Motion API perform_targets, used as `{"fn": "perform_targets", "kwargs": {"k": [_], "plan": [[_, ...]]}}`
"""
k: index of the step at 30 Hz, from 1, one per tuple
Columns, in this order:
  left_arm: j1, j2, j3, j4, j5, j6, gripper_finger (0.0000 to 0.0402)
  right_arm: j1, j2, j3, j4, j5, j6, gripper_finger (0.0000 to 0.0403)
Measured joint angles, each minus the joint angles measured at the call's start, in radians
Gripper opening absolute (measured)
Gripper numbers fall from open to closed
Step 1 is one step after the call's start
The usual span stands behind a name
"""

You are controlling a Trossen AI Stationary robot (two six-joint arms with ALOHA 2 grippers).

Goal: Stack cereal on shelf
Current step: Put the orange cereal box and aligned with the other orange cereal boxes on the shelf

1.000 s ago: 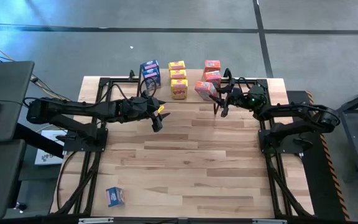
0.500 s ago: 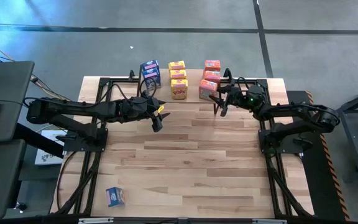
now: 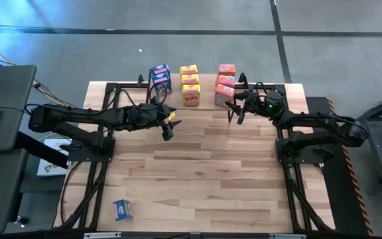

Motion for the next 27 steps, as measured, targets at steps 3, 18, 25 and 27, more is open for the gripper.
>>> {"fn": "perform_targets", "kwargs": {"k": [3,18,25,27], "plan": [[0.0,0.0,0.0,0.0,0.0,0.0,0.0257,0.0,-0.005,0.0,-0.008,0.0,-0.001,0.0191],[0.0,0.0,0.0,0.0,0.0,0.0,0.0257,0.0,-0.04,0.0,-0.074,0.071,0.027,0.0252],[0.0,0.0,0.0,0.0,0.0,0.0,0.0257,0.016,-0.104,0.0,-0.14,0.131,0.035,0.0252],[0.0,0.0,0.0,0.0,0.0,0.0,0.0257,0.022,-0.115,0.0,-0.153,0.153,0.035,0.0252]]}}
